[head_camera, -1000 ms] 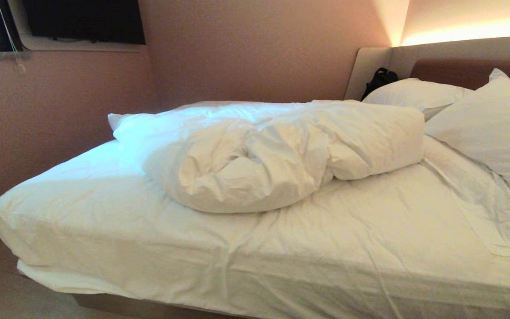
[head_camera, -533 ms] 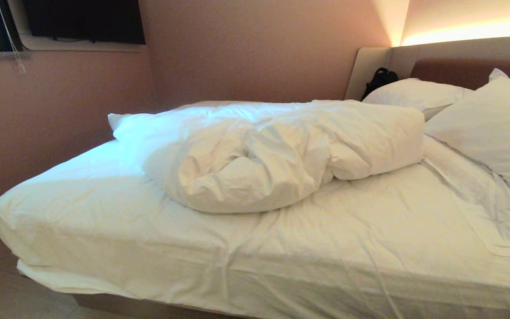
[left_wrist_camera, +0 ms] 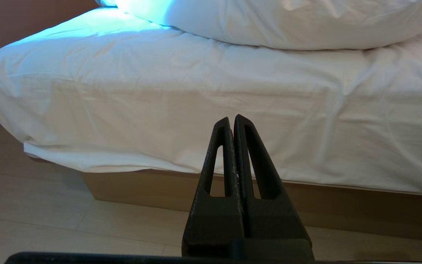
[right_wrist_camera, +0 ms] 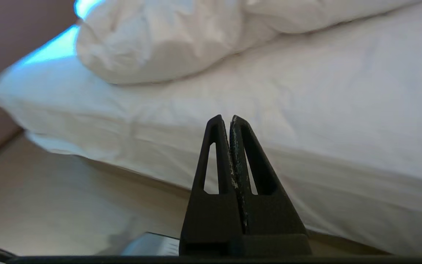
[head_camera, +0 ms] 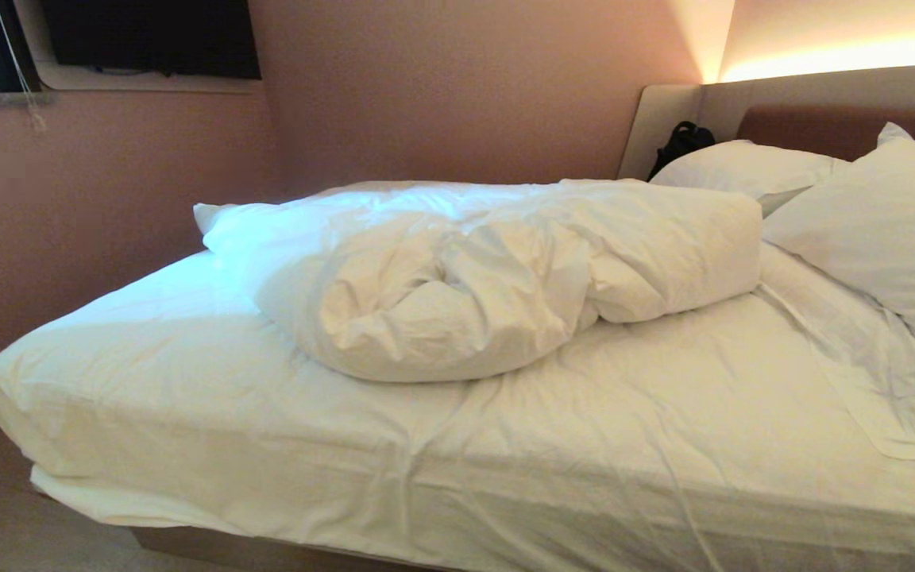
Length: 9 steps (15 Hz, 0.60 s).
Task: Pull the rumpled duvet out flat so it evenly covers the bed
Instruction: Hold the folded corner of the quilt
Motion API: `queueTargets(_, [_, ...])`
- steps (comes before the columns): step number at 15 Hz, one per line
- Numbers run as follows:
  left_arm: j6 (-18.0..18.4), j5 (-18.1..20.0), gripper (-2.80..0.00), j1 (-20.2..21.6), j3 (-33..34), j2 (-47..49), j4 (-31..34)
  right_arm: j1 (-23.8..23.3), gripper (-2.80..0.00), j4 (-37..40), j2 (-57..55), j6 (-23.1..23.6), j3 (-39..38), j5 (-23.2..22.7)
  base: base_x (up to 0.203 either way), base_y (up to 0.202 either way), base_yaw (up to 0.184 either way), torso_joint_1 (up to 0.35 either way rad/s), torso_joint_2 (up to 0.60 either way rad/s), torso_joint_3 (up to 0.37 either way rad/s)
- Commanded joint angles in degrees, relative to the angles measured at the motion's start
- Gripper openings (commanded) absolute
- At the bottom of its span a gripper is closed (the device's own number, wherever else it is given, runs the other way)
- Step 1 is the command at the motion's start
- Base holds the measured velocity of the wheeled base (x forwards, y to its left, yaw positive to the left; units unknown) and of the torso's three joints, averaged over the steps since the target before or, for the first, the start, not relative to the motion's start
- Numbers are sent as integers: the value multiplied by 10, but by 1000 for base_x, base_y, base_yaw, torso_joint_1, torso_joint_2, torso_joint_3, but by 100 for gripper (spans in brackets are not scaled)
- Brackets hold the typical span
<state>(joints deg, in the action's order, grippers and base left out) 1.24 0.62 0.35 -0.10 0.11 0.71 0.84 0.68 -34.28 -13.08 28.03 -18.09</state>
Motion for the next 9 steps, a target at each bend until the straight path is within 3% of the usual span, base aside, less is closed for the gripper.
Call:
queueTargets(1, [0, 0, -280, 0, 0, 0, 0, 0, -280, -42, -73, -18, 44, -11, 0, 0, 0, 0, 0, 0])
queueTargets(9, [0, -1, -280, 0, 0, 0, 0, 0, -280, -39, -241, -75, 233, -6, 0, 0, 0, 0, 0, 0])
